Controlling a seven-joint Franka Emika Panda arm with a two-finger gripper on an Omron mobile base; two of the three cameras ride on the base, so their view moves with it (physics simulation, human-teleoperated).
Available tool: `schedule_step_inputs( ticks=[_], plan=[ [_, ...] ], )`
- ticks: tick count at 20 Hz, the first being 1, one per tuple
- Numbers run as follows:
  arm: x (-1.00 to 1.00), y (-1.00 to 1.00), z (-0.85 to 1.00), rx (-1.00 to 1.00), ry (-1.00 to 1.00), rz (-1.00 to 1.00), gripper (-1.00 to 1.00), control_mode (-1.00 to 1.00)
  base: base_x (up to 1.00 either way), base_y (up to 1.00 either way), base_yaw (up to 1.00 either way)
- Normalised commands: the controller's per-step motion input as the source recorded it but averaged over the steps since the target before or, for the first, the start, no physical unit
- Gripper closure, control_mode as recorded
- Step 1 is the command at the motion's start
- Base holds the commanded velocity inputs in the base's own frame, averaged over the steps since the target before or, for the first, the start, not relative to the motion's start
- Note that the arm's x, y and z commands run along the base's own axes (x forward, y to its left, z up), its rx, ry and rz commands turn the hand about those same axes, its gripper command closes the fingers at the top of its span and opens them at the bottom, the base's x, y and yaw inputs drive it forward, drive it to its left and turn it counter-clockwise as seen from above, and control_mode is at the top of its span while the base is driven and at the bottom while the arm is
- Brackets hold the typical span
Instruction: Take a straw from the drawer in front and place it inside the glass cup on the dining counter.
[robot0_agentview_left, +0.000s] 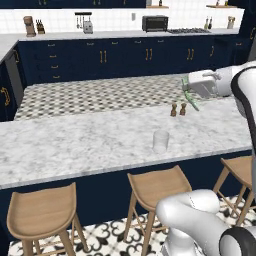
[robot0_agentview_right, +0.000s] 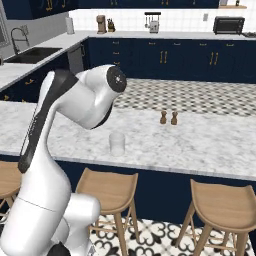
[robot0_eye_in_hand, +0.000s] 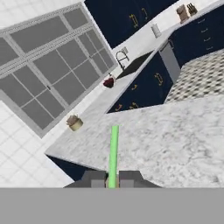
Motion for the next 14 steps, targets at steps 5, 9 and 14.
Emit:
schedule_step_inputs(
  ticks=[5,9,14],
  plan=[
    [0.43,-0.15,-0.41,0.29,0.24,0.04,1.00,-1.00,0.00,0.00,0.00],
    [0.26,-0.42,-0.44,0.35,0.13,0.00,1.00,-1.00,0.00,0.00,0.00],
    [0.17,-0.20,-0.51,0.31,0.04,0.00,1.00,-1.00,0.00,0.00,0.00]
  ],
)
